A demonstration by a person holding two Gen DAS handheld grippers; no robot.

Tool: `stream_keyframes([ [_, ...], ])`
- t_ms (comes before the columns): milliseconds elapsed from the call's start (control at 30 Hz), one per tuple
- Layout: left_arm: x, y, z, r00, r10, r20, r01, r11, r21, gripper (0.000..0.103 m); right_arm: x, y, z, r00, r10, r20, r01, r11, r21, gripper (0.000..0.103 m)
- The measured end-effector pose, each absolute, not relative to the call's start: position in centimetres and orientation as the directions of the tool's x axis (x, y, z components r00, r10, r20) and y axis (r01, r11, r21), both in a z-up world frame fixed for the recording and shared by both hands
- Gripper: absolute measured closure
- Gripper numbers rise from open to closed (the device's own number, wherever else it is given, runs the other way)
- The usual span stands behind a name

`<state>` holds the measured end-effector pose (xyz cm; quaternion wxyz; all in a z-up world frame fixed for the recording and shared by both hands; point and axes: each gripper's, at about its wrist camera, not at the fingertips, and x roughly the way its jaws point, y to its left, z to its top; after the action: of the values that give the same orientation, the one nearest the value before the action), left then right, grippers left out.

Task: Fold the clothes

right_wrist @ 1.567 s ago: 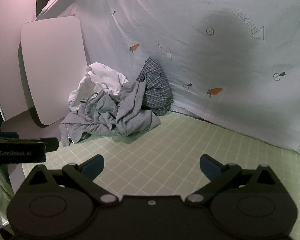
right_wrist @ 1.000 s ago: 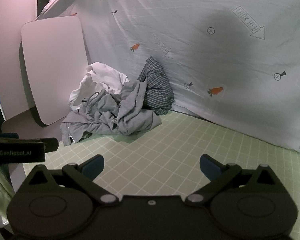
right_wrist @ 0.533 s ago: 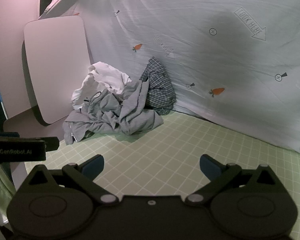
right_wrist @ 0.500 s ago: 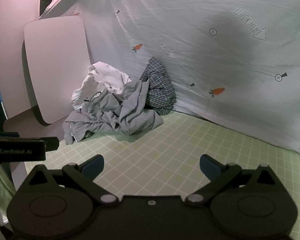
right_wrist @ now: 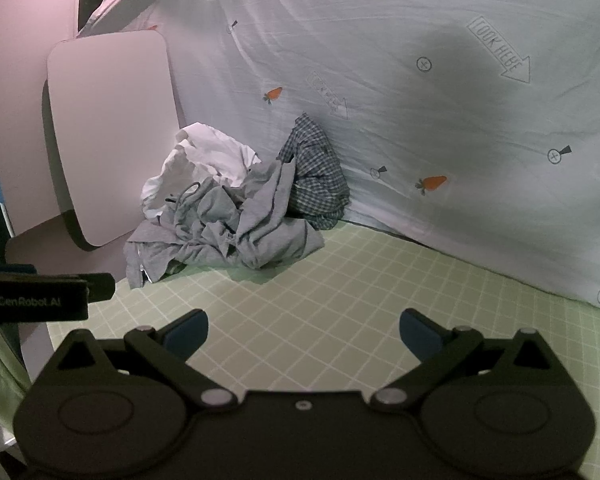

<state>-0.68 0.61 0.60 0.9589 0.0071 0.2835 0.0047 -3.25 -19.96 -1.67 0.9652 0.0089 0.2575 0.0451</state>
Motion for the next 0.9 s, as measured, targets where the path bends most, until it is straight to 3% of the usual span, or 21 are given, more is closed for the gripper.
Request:
stream_keyframes([
  [467,1.2,1.1,0.1,0.824,0.015,-0.567,-0.014,1.000,0.006,0.000,-1.3,-20.2,-1.9,0.853,0.083,-0.515,-0.073,0.997,0.038,0.000],
  [900,8.2,2.3,0.1,0.824,-0.013,-0.567,-0.003,1.000,-0.026,0.000,5.9,-20.9,-1.5,0.866,0.076,-0.494,-0.059,0.997,0.051,0.000],
])
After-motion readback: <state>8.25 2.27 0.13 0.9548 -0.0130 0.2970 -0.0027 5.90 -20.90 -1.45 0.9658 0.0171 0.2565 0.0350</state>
